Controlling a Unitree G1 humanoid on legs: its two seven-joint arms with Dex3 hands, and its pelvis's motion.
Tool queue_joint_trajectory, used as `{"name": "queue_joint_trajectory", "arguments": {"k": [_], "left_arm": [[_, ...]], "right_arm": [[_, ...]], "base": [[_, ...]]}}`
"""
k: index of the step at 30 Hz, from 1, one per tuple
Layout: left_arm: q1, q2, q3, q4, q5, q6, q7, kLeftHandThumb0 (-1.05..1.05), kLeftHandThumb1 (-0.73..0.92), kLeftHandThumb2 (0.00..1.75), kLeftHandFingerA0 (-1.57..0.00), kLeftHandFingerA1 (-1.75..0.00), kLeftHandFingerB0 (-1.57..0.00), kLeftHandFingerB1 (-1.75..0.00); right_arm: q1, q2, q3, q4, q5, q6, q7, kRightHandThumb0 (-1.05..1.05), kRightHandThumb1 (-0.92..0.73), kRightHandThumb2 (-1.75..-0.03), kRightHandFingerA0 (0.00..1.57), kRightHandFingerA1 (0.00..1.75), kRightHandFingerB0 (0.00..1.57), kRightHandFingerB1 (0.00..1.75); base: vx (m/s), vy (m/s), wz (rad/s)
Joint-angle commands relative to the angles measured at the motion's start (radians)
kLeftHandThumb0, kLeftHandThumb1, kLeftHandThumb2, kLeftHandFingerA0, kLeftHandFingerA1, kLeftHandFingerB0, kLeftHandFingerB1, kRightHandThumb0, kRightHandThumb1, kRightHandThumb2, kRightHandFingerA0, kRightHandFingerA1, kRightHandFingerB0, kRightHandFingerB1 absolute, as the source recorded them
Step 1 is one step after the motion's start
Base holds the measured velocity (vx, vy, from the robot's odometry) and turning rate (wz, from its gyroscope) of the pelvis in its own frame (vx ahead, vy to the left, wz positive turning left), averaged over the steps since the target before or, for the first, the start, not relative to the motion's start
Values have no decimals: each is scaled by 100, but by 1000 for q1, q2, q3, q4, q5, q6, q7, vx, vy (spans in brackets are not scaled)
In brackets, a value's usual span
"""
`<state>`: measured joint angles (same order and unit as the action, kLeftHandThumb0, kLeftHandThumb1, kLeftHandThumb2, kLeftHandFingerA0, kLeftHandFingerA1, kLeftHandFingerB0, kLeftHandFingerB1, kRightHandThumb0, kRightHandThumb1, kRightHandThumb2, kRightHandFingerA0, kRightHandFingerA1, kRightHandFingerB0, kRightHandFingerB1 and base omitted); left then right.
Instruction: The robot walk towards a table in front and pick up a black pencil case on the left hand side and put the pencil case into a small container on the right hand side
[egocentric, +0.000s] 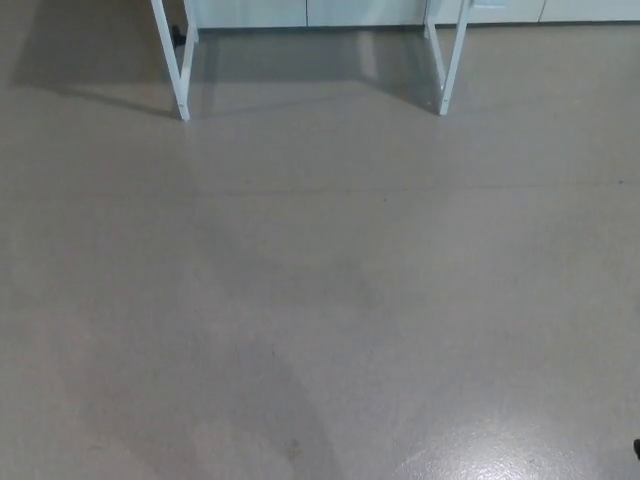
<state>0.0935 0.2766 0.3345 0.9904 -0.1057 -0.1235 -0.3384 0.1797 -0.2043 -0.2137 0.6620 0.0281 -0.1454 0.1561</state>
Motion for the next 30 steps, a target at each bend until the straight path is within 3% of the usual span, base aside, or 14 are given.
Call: {"name": "queue_joint_trajectory", "arguments": {"k": [1,3,9,11,12,14,15,16,18,30], "left_arm": [[13,18,-4,17,-17,-57,-30,-17,57,59,-36,-40,-26,-31],[41,17,-13,7,-10,-56,-28,-17,56,58,-37,-40,-25,-31],[53,36,-49,43,25,-98,-28,-20,55,57,-36,-39,-26,-30],[47,42,-67,40,36,-93,-16,-21,55,57,-38,-39,-27,-30],[53,38,-67,24,26,-91,-20,-21,56,59,-37,-41,-26,-32],[61,35,-69,14,16,-93,-24,-21,56,59,-36,-42,-26,-32],[61,36,-70,15,14,-95,-27,-16,56,57,-36,-40,-27,-31],[62,39,-73,22,12,-100,-36,-19,55,57,-37,-39,-27,-30],[57,40,-78,30,13,-99,-31,-18,55,57,-36,-39,-27,-30],[49,49,-100,39,23,-113,-11,-21,54,56,-39,-39,-29,-31]], "right_arm": [[46,-8,-3,0,4,-38,-11,-32,-50,-65,40,45,33,42],[85,-4,0,7,5,-60,-4,-27,-58,-58,43,41,34,36],[121,2,-2,52,15,-110,-3,-26,-56,-56,41,41,35,36],[116,0,-4,70,17,-126,0,-34,-49,-66,39,47,33,43],[109,1,-11,88,26,-132,4,-26,-55,-56,47,44,35,37],[109,-1,-9,101,21,-143,-1,-27,-55,-56,47,43,35,37],[110,-1,-8,102,20,-145,-1,-35,-48,-66,39,47,32,43],[120,-1,-4,89,15,-149,-4,-35,-49,-66,40,47,32,43],[125,-4,2,85,5,-155,-15,-28,-56,-56,46,42,35,36],[109,-2,10,100,12,-163,-19,-26,-57,-56,46,43,35,37]], "base": [[0,0,0],[0,0,0],[59,6,-3],[-52,-11,3],[-116,-20,29],[-117,-9,11],[1,2,-11],[0,0,0],[43,130,-5],[198,186,-18]]}}
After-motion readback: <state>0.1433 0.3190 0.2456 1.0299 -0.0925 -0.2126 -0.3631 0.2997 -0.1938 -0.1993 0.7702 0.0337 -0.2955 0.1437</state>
